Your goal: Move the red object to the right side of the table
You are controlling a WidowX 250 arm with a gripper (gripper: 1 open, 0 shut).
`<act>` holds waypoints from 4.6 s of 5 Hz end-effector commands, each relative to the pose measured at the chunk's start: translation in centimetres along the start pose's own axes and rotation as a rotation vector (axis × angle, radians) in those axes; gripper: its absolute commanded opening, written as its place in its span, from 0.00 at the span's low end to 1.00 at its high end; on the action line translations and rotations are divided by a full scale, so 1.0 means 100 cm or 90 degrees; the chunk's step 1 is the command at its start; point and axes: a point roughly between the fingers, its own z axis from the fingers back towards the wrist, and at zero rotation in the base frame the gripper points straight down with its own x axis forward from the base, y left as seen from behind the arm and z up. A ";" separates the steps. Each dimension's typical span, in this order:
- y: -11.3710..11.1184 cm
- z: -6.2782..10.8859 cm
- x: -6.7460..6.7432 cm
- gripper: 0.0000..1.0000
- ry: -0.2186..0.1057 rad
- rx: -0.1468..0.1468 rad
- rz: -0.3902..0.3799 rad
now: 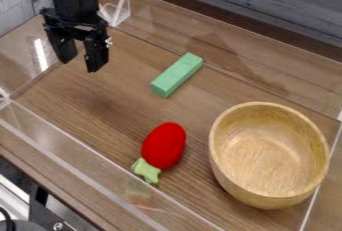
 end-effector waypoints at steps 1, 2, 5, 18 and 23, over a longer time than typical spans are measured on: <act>-0.001 0.020 0.002 1.00 -0.037 0.008 -0.002; -0.009 0.025 0.000 1.00 -0.040 0.002 -0.007; -0.010 0.024 -0.002 1.00 -0.049 -0.007 -0.004; -0.151 -0.017 -0.037 1.00 -0.030 -0.043 -0.114; -0.153 -0.020 -0.042 1.00 -0.042 -0.045 -0.097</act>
